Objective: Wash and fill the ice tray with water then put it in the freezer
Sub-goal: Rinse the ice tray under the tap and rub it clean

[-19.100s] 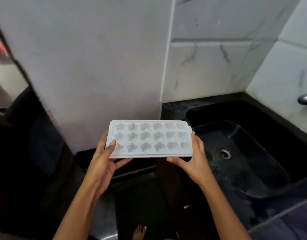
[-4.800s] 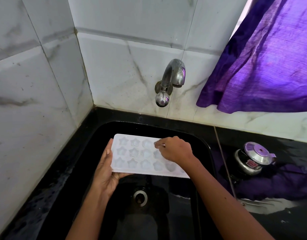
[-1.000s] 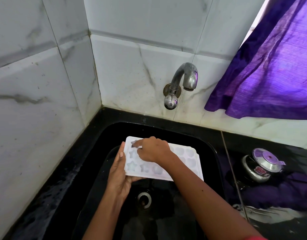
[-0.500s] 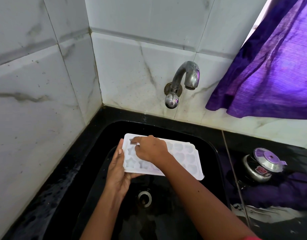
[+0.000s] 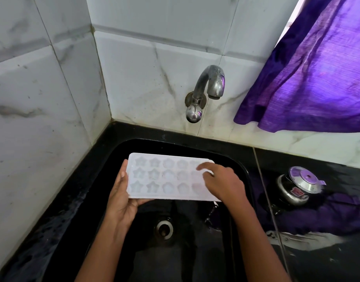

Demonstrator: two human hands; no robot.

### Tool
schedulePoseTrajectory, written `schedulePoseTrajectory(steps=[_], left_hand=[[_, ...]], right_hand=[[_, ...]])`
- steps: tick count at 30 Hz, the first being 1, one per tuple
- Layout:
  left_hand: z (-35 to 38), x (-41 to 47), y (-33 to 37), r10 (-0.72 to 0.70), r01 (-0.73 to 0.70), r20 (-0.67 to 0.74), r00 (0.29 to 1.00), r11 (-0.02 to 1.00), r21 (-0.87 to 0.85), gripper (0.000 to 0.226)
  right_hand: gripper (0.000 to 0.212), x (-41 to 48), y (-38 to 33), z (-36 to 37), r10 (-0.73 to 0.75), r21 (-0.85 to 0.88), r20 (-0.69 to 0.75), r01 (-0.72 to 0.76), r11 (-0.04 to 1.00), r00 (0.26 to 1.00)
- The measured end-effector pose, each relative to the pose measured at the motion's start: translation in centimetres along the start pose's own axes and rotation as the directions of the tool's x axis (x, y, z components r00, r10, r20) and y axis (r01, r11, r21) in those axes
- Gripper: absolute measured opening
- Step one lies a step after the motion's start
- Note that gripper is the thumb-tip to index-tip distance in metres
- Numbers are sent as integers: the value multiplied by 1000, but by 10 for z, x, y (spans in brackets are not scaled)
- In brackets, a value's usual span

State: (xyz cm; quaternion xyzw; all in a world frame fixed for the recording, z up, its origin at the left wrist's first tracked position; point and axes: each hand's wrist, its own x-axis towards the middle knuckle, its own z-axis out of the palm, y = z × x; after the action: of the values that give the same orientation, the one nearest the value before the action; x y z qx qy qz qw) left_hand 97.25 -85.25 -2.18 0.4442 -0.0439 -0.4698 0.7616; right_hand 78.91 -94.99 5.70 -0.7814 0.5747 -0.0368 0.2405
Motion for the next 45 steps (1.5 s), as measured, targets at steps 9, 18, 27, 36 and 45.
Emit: schedulePoseTrajectory(steps=[9,18,27,36,45], left_hand=[[2,-1,2,2,-2,10,1000,1000,22,21],[2,0,4,12,-11,-13,1000,1000,14,21],[-2,1,8,1,-1,-21,1000,1000,28,20],[1,2,8,8,-8,-46,999,1000,12,20],[3,1,8,6,-5,-44,999,1000,9,20]], right_hand=[[42,-9,26,3,98,-53,4,-98,994,995],[40,-8,16,-3,57,-165,56,-47,985,997],[34,-3,15,-2,73,-163,28,-68,984,997],[40,-3,11,-2,45,-184,62,-32,982,997],[36,-4,11,-2,24,-34,-36,-26,999,999]])
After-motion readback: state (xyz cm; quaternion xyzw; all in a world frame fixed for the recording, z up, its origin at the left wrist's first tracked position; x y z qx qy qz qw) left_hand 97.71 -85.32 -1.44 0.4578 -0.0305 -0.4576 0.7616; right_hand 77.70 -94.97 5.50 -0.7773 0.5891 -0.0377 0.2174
